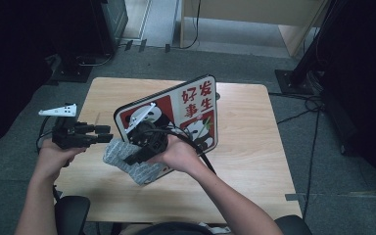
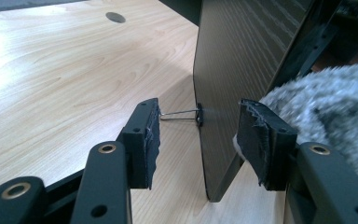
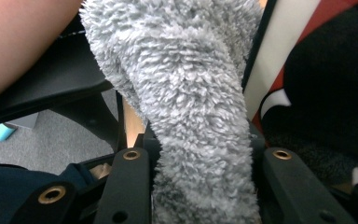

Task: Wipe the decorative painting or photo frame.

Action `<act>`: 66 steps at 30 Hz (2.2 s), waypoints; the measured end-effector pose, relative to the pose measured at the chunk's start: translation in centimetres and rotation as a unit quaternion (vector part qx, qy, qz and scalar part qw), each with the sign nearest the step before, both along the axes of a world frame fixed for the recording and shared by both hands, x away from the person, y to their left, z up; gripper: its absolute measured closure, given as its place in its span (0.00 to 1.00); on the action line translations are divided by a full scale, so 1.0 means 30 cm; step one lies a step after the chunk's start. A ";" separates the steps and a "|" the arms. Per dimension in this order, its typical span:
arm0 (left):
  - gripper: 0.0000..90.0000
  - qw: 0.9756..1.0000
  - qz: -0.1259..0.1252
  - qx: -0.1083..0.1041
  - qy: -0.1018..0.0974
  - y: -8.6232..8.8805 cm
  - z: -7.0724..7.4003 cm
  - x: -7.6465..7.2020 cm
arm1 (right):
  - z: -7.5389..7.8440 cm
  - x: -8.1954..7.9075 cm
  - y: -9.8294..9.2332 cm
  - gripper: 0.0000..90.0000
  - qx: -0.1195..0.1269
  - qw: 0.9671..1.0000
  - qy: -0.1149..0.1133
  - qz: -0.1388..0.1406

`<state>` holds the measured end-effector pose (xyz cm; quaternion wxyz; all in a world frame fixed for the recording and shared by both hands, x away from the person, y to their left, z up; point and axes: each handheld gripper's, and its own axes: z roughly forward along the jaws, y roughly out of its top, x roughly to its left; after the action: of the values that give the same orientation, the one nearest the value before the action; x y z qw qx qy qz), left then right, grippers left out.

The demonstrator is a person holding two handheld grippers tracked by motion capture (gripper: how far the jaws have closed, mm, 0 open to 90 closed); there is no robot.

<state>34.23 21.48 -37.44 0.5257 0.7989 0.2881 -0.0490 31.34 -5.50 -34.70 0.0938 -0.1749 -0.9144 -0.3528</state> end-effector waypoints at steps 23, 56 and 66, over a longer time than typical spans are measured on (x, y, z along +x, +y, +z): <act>0.55 0.999 -0.033 -0.005 -0.018 -0.052 0.079 -0.034 | -0.100 -0.016 -0.021 0.74 -0.005 1.000 0.022 -0.002; 0.75 0.998 -0.060 -0.011 0.018 -0.144 0.050 -0.016 | -0.223 -0.042 -0.033 0.74 0.000 1.000 0.011 0.006; 0.83 0.997 -0.071 -0.019 0.026 -0.147 0.045 -0.013 | -0.268 -0.052 -0.049 0.74 0.003 1.000 0.001 0.013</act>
<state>33.83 17.08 -36.09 0.5281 0.8059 0.2432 -0.1119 29.77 -6.99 -42.75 0.0996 -0.1633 -0.9153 -0.3545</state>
